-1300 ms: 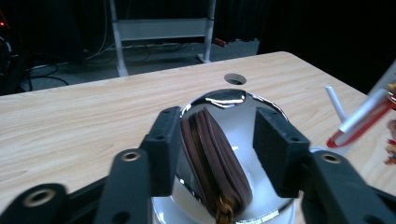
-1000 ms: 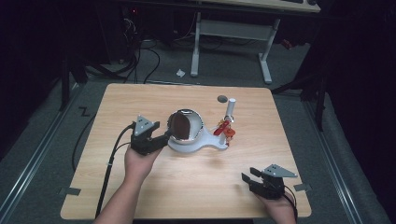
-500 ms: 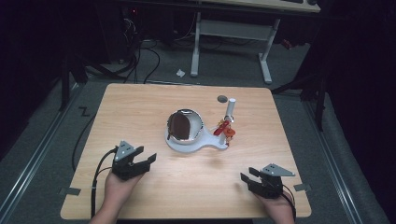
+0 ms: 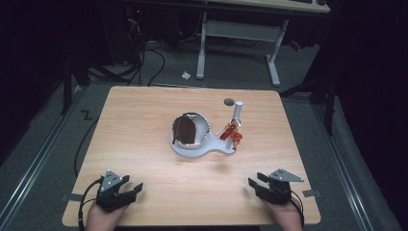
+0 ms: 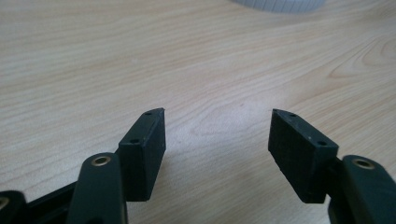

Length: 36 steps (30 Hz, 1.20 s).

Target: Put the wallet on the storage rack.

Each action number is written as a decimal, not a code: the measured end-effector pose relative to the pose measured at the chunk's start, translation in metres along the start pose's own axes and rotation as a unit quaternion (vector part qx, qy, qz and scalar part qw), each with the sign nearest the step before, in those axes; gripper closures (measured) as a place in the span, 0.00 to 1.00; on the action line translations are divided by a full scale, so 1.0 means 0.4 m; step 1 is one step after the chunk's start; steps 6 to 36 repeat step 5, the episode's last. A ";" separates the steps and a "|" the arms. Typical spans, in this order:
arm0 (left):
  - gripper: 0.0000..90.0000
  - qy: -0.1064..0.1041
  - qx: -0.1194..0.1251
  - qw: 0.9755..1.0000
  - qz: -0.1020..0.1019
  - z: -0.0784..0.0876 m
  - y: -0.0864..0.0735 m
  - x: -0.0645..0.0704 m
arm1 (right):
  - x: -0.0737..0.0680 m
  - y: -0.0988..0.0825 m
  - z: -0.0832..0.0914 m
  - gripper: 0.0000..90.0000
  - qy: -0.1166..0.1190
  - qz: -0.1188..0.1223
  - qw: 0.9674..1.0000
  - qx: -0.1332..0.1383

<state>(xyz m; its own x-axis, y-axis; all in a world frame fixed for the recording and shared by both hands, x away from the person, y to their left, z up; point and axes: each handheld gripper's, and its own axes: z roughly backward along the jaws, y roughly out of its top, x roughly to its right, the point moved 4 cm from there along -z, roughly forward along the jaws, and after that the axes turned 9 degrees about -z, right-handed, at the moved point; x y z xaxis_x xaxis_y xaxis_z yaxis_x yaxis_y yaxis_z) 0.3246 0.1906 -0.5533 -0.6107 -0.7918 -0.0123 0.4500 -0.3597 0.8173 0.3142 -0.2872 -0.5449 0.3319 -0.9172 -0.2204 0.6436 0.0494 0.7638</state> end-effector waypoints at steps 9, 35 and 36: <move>0.41 -0.002 0.016 1.000 -0.007 0.013 0.014 -0.001 | -0.006 -0.006 0.002 0.58 -0.007 0.011 1.000 -0.004; 0.41 -0.002 0.016 1.000 -0.007 0.013 0.014 -0.001 | -0.006 -0.006 0.002 0.58 -0.007 0.011 1.000 -0.004; 0.41 -0.002 0.016 1.000 -0.007 0.013 0.014 -0.001 | -0.006 -0.006 0.002 0.58 -0.007 0.011 1.000 -0.004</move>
